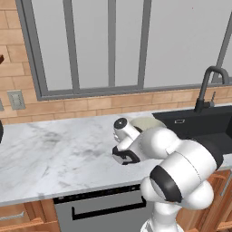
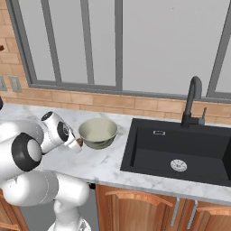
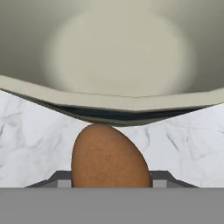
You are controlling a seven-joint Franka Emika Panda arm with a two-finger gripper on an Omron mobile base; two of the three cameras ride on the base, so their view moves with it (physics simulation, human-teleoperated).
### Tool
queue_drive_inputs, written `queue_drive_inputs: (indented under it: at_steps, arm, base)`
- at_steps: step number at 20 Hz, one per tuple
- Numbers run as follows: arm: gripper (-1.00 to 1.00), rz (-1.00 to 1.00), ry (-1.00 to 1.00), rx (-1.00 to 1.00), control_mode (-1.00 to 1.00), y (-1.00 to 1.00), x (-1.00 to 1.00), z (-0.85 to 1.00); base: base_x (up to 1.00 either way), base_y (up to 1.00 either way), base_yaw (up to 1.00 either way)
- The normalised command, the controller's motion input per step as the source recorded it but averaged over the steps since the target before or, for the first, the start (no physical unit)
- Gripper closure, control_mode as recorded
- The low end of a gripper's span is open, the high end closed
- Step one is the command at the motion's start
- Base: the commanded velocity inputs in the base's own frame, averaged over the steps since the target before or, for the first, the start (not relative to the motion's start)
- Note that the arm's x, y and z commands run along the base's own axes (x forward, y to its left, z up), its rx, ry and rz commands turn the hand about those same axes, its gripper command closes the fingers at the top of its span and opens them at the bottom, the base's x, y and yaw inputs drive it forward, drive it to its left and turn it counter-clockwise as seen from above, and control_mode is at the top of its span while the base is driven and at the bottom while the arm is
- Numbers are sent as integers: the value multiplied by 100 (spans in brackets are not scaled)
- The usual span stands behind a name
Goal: Gather the eggs and milk located in the vicinity of the sink area and place them right next to the bowl.
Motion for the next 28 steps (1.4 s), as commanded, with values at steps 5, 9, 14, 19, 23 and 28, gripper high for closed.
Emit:
queue_drive_inputs:
  at_steps: [5,9,14,19,23,28]
  arm:
    - [100,-4,0,0,-100,-3,0,-9]
    - [100,-1,0,0,-100,0,0,-23]
    - [100,0,0,0,-100,0,0,-26]
    - [-100,0,0,0,-100,0,0,-1]
    - [-100,0,0,0,-100,0,0,0]
    - [-100,0,-1,0,-100,0,-2,0]
  base:
    - [0,0,0]
    - [0,0,0]
    - [0,0,0]
    - [0,0,0]
    - [0,0,0]
    - [0,0,0]
